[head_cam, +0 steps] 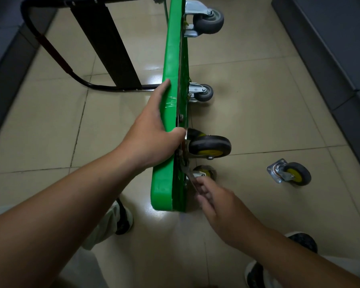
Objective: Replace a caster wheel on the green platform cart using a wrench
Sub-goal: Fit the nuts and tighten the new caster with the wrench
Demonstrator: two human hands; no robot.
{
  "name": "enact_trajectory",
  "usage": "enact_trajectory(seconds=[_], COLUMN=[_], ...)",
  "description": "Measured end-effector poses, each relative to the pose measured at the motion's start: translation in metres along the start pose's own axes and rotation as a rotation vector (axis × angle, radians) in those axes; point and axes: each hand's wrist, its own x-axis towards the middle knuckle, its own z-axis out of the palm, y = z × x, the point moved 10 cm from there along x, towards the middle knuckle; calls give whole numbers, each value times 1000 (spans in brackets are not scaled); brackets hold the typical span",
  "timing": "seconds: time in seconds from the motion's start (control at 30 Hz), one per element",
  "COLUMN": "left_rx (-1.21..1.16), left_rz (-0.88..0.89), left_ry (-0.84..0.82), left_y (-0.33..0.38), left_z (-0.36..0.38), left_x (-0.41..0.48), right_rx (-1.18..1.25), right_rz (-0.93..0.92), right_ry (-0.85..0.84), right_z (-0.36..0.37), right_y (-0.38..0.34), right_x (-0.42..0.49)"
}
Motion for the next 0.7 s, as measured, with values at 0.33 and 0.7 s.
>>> enact_trajectory(seconds=[0.33,0.7], left_rx=[-13,-13], left_rz=[25,31], left_ry=[-19,-8], left_y=[6,6], left_z=[2,1], left_x=[-3,-3], right_rx=[287,309], right_rz=[40,92], right_ry=[20,-22], right_z=[-30,-21], right_y=[-47,-62], right_x=[-54,-43])
